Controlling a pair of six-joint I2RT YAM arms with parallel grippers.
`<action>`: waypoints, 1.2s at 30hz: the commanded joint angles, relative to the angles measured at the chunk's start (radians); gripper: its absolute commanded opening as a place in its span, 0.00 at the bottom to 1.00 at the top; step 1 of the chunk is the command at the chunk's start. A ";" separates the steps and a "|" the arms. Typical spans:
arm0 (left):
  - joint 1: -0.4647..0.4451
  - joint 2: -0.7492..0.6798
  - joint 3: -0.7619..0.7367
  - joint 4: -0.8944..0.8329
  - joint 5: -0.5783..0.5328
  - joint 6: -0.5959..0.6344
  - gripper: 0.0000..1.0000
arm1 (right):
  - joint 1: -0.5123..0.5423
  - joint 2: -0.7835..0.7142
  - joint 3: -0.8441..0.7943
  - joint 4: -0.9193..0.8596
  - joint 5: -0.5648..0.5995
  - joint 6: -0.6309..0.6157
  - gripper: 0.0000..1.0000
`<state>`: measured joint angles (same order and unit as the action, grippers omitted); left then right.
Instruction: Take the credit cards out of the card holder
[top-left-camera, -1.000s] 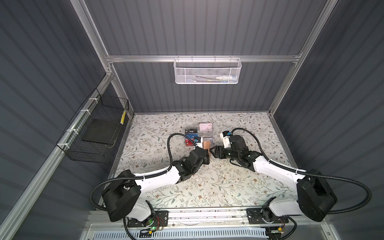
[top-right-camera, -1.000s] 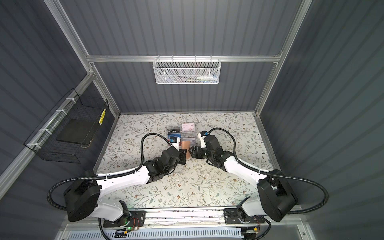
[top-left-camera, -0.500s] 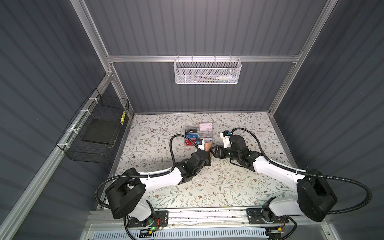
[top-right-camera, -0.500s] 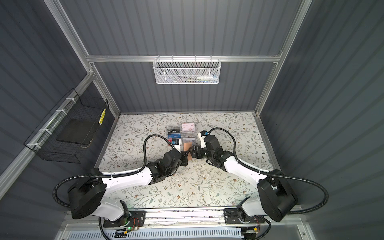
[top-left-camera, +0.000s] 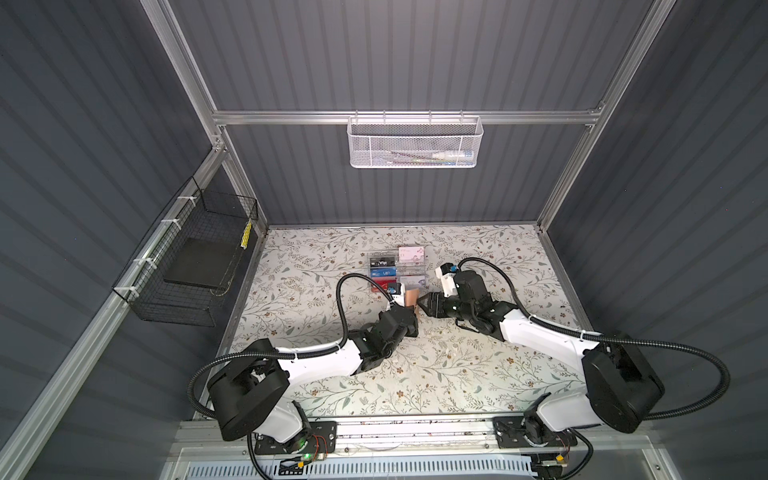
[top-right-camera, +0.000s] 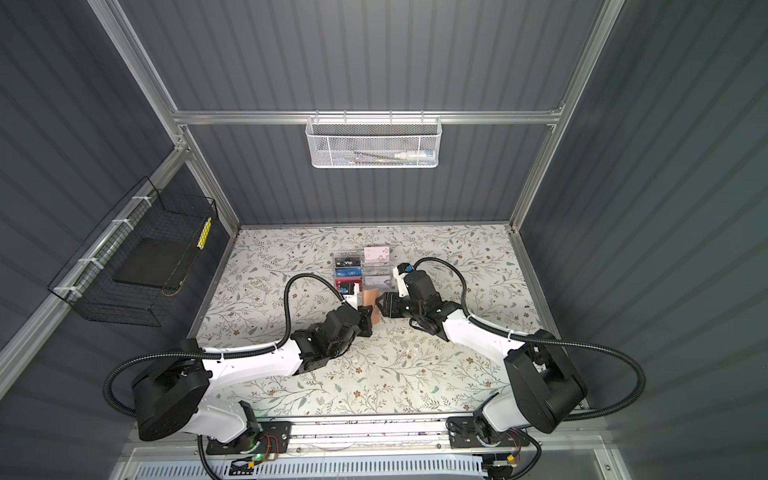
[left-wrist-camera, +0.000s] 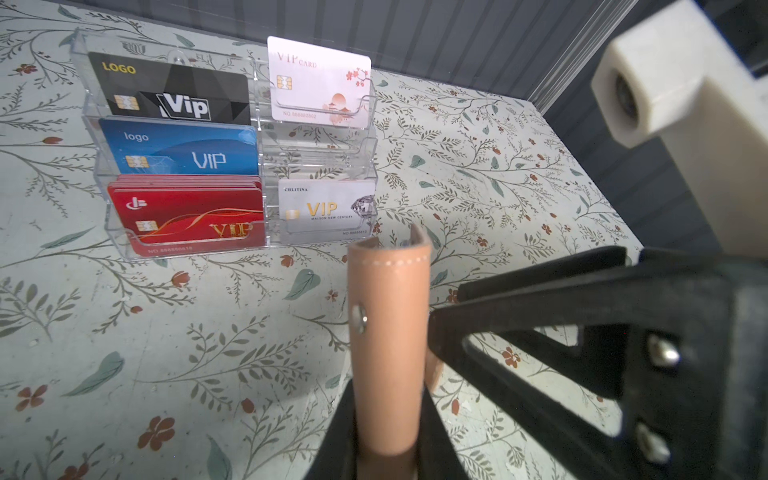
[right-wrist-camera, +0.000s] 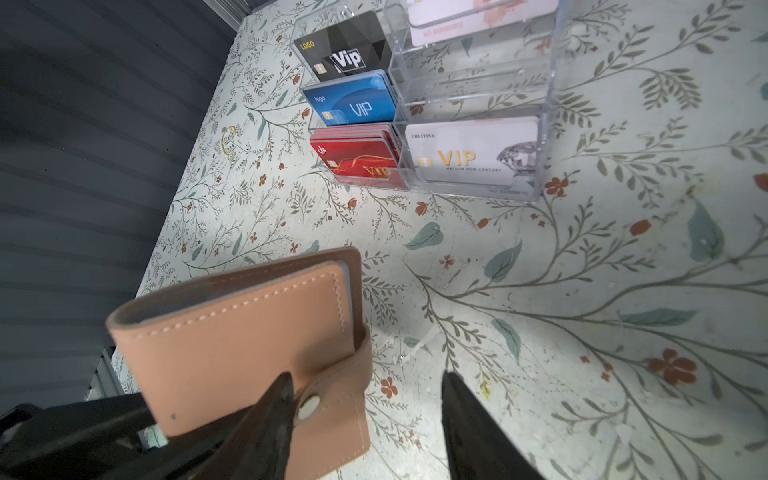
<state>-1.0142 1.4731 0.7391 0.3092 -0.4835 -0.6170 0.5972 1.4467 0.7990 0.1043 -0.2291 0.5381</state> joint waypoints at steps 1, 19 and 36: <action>-0.010 -0.036 0.005 0.084 -0.043 -0.005 0.00 | -0.002 0.018 0.014 -0.012 -0.005 0.005 0.56; -0.018 -0.020 0.011 0.114 -0.084 -0.005 0.00 | 0.012 0.065 0.027 0.005 -0.053 0.027 0.40; -0.021 -0.012 0.016 0.131 -0.132 -0.003 0.00 | 0.024 0.099 0.042 0.012 -0.096 0.042 0.13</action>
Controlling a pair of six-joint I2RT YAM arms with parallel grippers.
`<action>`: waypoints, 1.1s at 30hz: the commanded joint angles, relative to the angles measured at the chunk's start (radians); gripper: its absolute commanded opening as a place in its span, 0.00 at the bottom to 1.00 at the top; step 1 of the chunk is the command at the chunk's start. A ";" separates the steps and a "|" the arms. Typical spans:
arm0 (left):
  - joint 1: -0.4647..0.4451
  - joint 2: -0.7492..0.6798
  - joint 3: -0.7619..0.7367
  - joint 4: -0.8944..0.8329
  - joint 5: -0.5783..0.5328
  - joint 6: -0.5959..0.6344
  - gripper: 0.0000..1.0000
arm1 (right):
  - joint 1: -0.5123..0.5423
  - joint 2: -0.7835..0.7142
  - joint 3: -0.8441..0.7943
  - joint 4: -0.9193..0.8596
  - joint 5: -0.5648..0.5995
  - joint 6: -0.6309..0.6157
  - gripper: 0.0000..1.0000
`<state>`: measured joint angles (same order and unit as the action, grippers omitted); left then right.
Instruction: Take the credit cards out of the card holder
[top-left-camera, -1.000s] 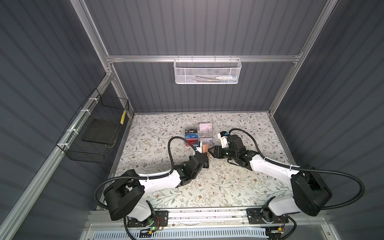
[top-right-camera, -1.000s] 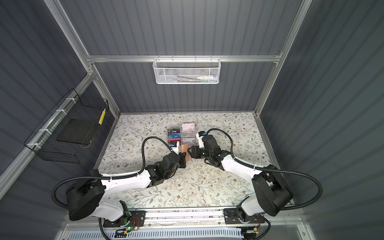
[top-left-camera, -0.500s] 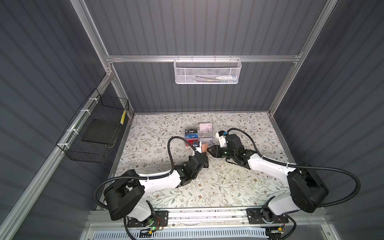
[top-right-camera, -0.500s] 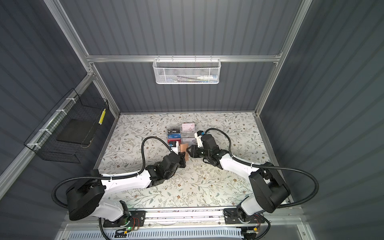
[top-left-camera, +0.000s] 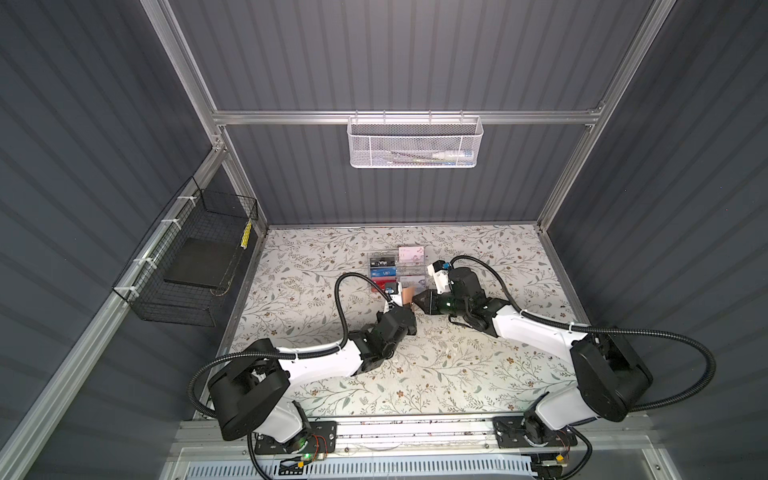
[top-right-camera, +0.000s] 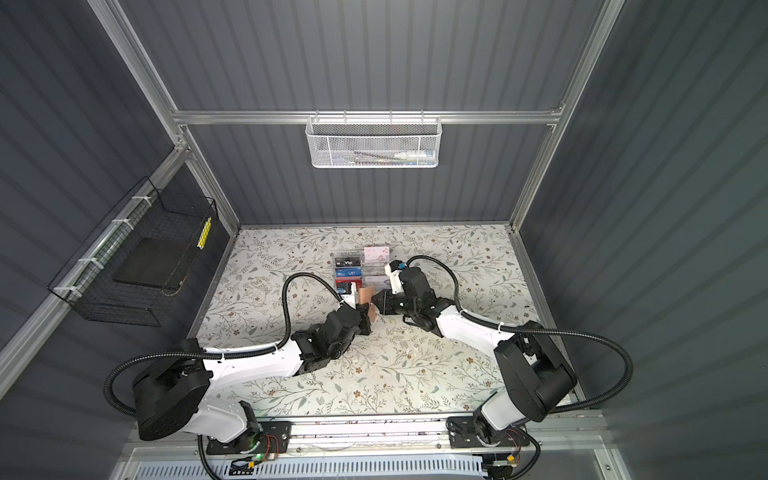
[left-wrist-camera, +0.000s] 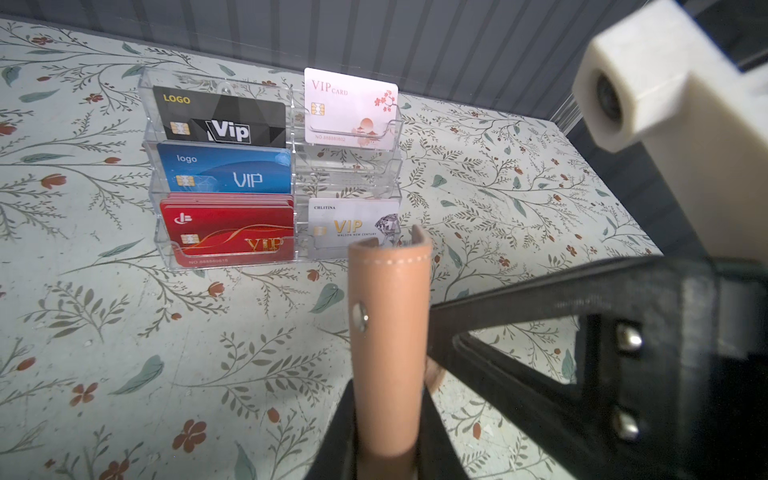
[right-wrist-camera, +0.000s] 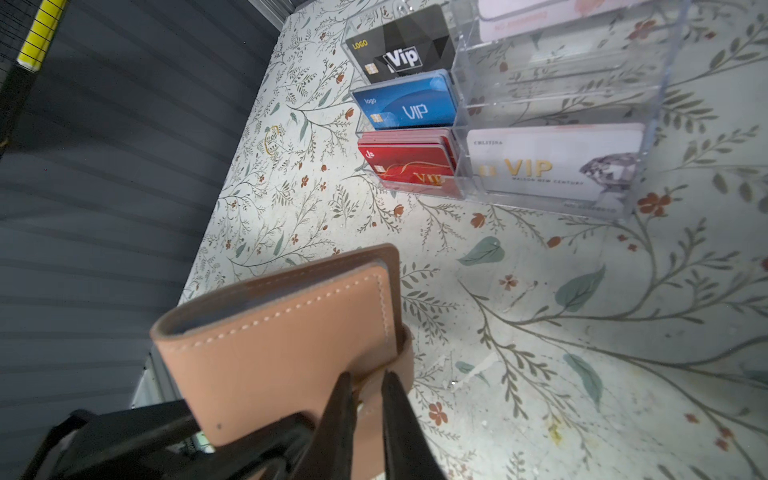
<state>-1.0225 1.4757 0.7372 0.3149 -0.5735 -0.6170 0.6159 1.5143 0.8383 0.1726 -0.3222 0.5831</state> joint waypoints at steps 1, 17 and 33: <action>-0.013 -0.014 0.018 0.128 -0.043 -0.003 0.00 | 0.006 0.033 0.003 -0.055 -0.003 -0.001 0.12; -0.011 -0.055 0.003 0.117 -0.101 0.007 0.00 | 0.007 0.043 0.012 -0.062 -0.052 0.005 0.00; 0.081 -0.116 -0.017 0.028 -0.041 -0.035 0.00 | 0.005 0.030 0.018 -0.092 -0.028 -0.015 0.00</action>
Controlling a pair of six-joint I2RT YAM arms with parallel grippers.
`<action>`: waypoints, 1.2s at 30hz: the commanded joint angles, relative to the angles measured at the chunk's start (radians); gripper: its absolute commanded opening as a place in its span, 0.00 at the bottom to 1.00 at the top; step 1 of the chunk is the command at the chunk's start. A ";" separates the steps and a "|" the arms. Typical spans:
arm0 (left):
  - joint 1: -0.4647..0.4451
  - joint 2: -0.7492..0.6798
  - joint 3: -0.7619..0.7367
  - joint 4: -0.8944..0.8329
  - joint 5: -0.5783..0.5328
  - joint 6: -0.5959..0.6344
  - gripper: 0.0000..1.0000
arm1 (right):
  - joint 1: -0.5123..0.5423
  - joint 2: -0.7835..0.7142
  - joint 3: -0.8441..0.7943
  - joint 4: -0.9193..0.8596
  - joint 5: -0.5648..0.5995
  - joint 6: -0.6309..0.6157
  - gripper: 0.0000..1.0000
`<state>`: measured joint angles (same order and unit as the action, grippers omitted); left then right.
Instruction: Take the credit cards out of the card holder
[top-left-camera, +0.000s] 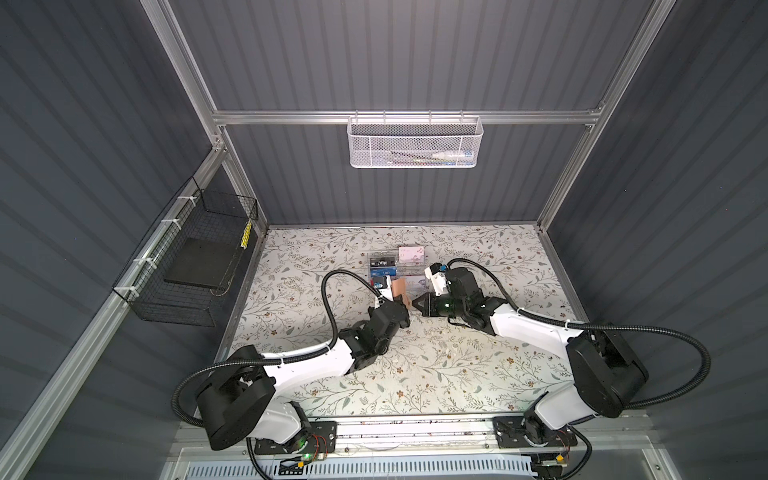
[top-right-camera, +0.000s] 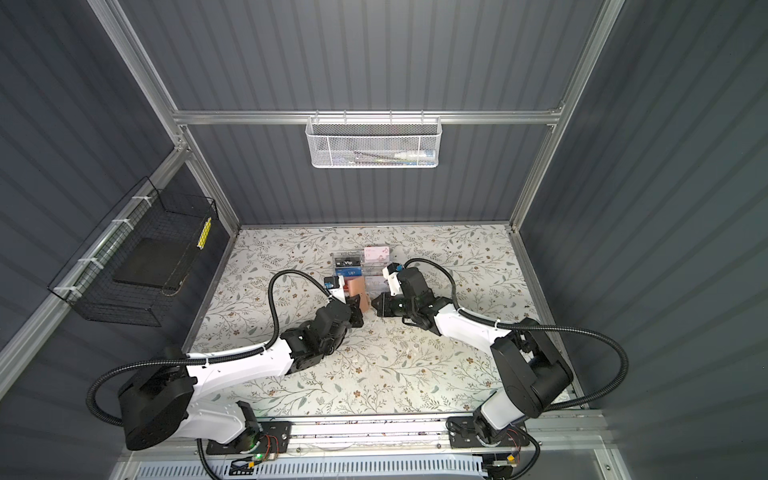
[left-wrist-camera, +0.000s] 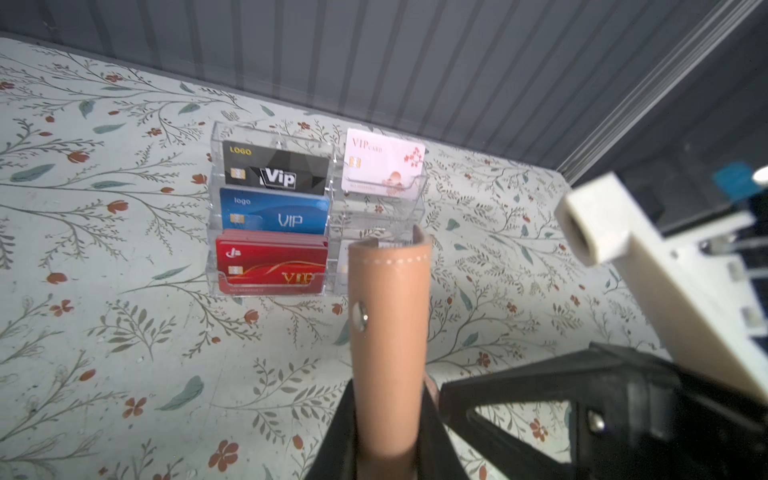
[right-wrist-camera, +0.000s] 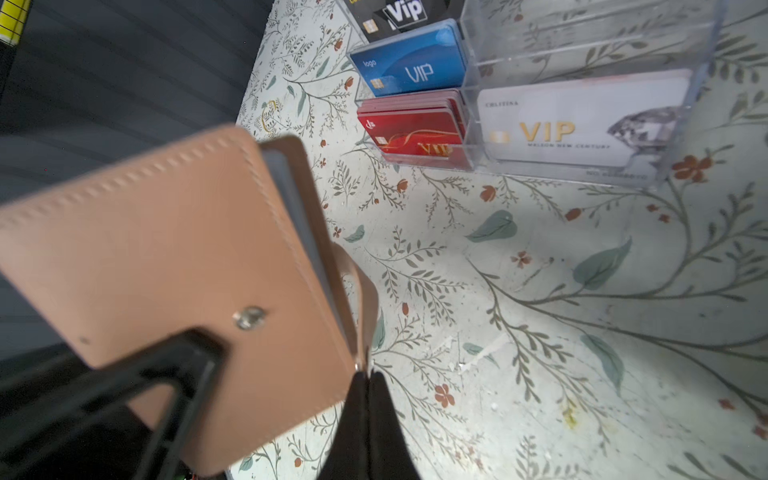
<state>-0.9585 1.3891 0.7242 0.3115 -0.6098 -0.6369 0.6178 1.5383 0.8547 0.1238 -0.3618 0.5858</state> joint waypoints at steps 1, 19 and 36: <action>0.023 -0.033 -0.006 0.031 0.007 -0.017 0.00 | 0.003 0.008 0.001 -0.043 0.012 -0.017 0.00; 0.074 0.041 -0.014 0.040 0.243 -0.003 0.00 | -0.005 -0.017 -0.003 -0.059 0.053 -0.034 0.16; 0.092 0.031 -0.037 0.095 0.390 -0.106 0.00 | -0.009 -0.038 -0.028 -0.033 0.091 -0.036 0.52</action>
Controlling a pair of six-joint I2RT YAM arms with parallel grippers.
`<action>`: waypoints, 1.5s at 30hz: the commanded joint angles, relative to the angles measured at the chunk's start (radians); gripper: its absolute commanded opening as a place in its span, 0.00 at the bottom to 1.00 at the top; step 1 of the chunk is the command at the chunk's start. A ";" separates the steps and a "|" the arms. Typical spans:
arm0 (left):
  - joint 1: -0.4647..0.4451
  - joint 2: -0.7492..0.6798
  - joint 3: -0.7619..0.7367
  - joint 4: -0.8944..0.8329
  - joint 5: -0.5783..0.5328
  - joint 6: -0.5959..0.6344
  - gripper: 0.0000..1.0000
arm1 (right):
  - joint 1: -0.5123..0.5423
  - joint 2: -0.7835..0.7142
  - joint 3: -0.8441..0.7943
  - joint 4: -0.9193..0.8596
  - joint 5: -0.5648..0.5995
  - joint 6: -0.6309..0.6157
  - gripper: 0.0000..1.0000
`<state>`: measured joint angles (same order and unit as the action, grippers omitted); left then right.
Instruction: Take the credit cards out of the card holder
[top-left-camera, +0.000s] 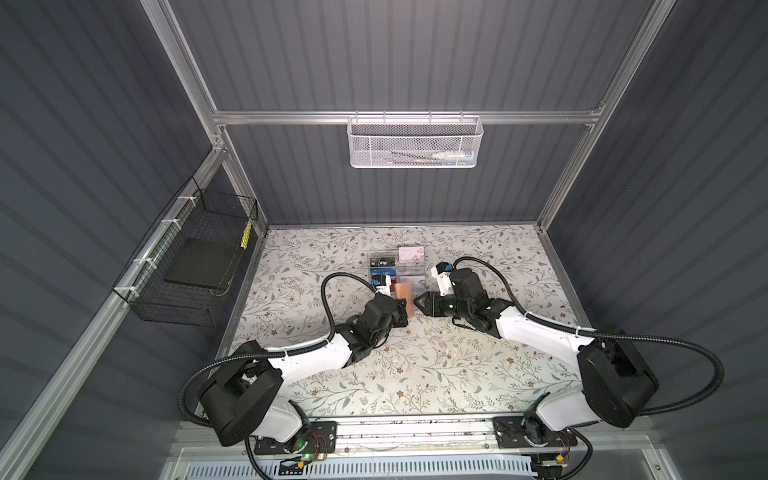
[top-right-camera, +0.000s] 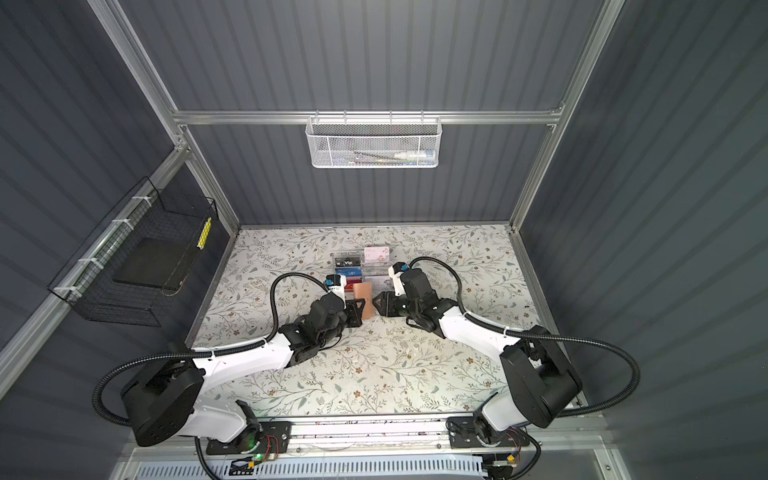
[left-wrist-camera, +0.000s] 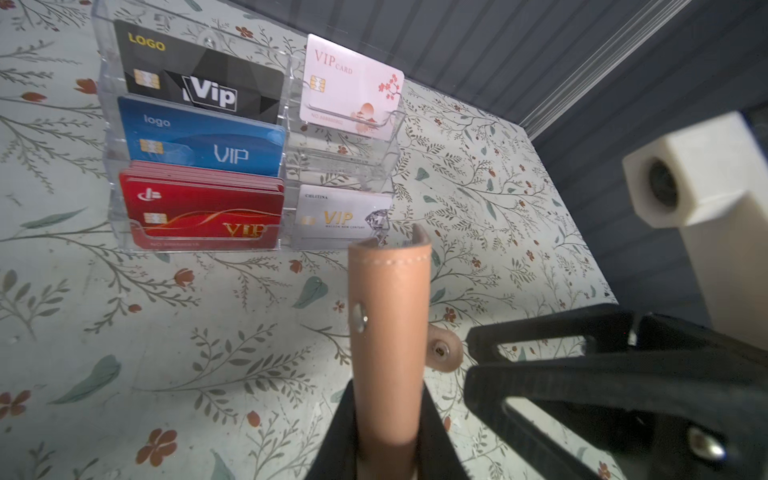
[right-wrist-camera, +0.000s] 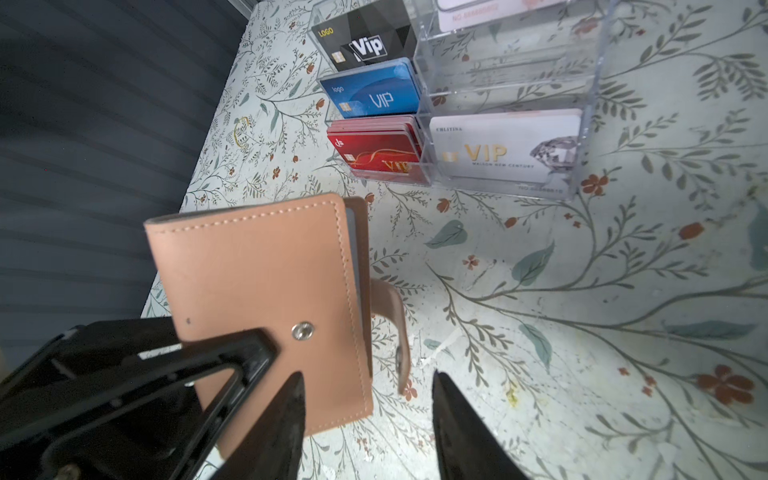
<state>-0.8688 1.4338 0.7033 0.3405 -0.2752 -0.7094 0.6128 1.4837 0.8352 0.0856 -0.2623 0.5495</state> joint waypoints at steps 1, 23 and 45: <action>0.002 -0.015 -0.022 0.078 0.067 -0.040 0.00 | -0.007 0.018 -0.008 0.005 -0.008 0.000 0.52; 0.013 -0.098 -0.099 0.181 0.120 -0.105 0.00 | -0.032 0.042 -0.028 0.066 -0.119 0.049 0.41; 0.075 -0.030 -0.138 0.434 0.339 -0.219 0.00 | -0.067 0.052 -0.080 0.253 -0.299 0.136 0.22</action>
<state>-0.7872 1.3888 0.5697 0.6559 -0.0116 -0.8963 0.5304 1.5314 0.7647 0.2920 -0.4881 0.6807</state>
